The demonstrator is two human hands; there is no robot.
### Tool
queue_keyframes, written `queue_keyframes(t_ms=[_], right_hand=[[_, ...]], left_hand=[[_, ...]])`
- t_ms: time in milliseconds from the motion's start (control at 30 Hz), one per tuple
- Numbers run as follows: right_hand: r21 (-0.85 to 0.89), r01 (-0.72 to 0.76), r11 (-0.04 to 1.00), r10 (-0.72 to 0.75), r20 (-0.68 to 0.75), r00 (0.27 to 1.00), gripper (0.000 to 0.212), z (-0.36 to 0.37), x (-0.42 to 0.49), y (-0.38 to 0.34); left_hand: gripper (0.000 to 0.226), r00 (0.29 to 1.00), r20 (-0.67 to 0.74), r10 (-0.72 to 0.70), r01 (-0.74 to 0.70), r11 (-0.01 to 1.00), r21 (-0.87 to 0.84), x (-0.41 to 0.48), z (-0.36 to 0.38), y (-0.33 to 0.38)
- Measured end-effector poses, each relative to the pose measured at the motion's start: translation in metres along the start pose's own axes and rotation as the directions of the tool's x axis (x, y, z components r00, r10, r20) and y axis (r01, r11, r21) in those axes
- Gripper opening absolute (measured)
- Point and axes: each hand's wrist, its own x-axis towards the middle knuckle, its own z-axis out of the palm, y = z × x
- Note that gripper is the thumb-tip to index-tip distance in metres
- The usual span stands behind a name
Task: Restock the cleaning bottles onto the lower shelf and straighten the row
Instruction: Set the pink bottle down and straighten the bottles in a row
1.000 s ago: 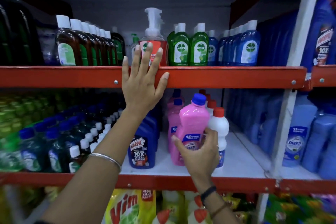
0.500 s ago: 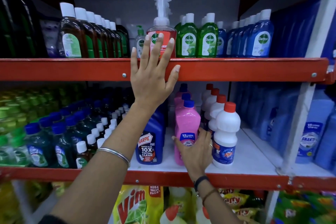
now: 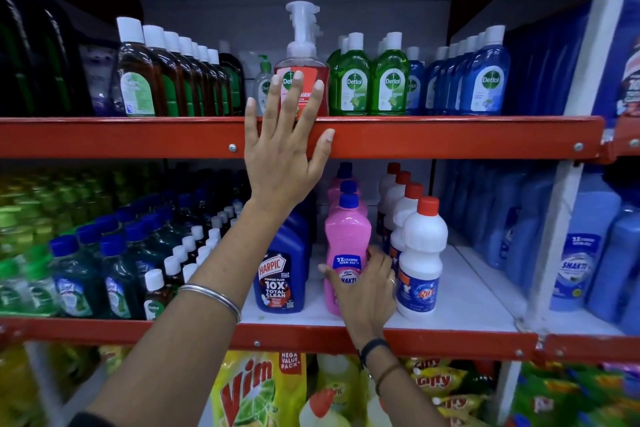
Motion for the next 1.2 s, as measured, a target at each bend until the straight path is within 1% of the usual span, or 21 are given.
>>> queue_keyframes(t_ms=[67,133,200,267,333,367,433,467,500,533,567,600,633,667,700,733,767,800,900,1033,1200], right_hand=[[0.009,0.018,1.0,-0.018,0.023,1.0,0.09,-0.011,-0.003,0.001],[0.08,0.093,0.992,-0.092,-0.024,0.996,0.081,-0.027,-0.008,0.006],[0.261,0.159,0.952,-0.141,-0.085,0.986,0.063,-0.046,-0.013,0.018],[0.448,0.198,0.872,-0.144,-0.151,0.978,0.045,-0.065,-0.012,0.036],[0.558,0.192,0.808,-0.109,-0.179,0.978,0.034,-0.082,-0.003,0.058],[0.599,0.159,0.785,-0.08,-0.156,0.984,0.034,-0.089,0.003,0.068],[0.677,0.026,0.736,-0.006,-0.032,0.999,0.039,-0.1,0.019,0.085],[0.701,-0.056,0.711,0.028,0.05,0.998,0.042,-0.102,0.026,0.091],[0.713,-0.135,0.688,0.055,0.134,0.989,0.046,-0.104,0.034,0.097],[0.718,-0.215,0.662,0.079,0.218,0.973,0.05,-0.104,0.041,0.102],[0.716,-0.295,0.632,0.1,0.302,0.948,0.054,-0.105,0.046,0.106],[0.711,-0.365,0.601,0.114,0.376,0.919,0.059,-0.105,0.049,0.109],[0.705,-0.42,0.572,0.119,0.435,0.892,0.063,-0.105,0.051,0.111],[0.701,-0.458,0.547,0.12,0.476,0.871,0.067,-0.104,0.052,0.113],[0.699,-0.484,0.526,0.119,0.503,0.856,0.072,-0.104,0.052,0.115],[0.694,-0.503,0.515,0.118,0.524,0.844,0.076,-0.103,0.053,0.117],[0.685,-0.52,0.511,0.114,0.545,0.83,0.079,-0.103,0.054,0.117],[0.672,-0.537,0.511,0.107,0.569,0.815,0.08,-0.103,0.054,0.118],[0.653,-0.56,0.509,0.081,0.612,0.787,0.074,-0.106,0.056,0.117],[0.655,-0.576,0.489,0.089,0.619,0.78,0.07,-0.109,0.058,0.119],[0.657,-0.57,0.493,0.087,0.615,0.784,0.077,-0.109,0.058,0.121]], left_hand=[[0.056,0.999,0.043,-0.028,0.029,0.999,-0.018,-0.001,-0.005,0.003],[0.055,0.996,0.059,-0.072,0.076,0.995,-0.068,-0.008,-0.012,0.012],[0.054,0.995,0.037,-0.092,0.097,0.984,-0.152,-0.026,-0.019,0.028],[0.053,0.994,0.001,-0.105,0.102,0.96,-0.26,-0.051,-0.024,0.051],[0.052,0.99,0.022,-0.143,0.139,0.896,-0.421,-0.078,-0.027,0.076],[0.051,0.985,0.066,-0.159,0.17,0.846,-0.505,-0.091,-0.027,0.088],[0.051,0.966,0.198,-0.165,0.256,0.716,-0.65,-0.116,-0.026,0.113],[0.051,0.945,0.285,-0.163,0.322,0.622,-0.713,-0.127,-0.025,0.125],[0.048,0.908,0.386,-0.165,0.414,0.504,-0.758,-0.138,-0.024,0.137],[0.044,0.851,0.495,-0.175,0.522,0.374,-0.766,-0.145,-0.022,0.148],[0.039,0.774,0.604,-0.189,0.633,0.245,-0.735,-0.151,-0.02,0.159],[0.035,0.683,0.704,-0.196,0.729,0.117,-0.675,-0.154,-0.017,0.168],[0.034,0.602,0.774,-0.199,0.79,0.001,-0.614,-0.157,-0.013,0.175],[0.036,0.535,0.82,-0.202,0.822,-0.096,-0.561,-0.16,-0.009,0.182],[0.037,0.483,0.852,-0.204,0.839,-0.169,-0.517,-0.162,-0.005,0.187],[0.038,0.447,0.872,-0.201,0.848,-0.216,-0.485,-0.164,-0.003,0.192],[0.039,0.43,0.881,-0.199,0.85,-0.24,-0.469,-0.164,-0.002,0.197],[0.04,0.427,0.881,-0.202,0.848,-0.247,-0.468,-0.164,-0.001,0.201],[0.04,0.423,0.879,-0.219,0.85,-0.242,-0.469,-0.163,0.001,0.209],[0.039,0.388,0.892,-0.232,0.859,-0.259,-0.441,-0.163,0.006,0.209],[0.043,0.307,0.92,-0.243,0.884,-0.286,-0.37,-0.163,0.011,0.202]])
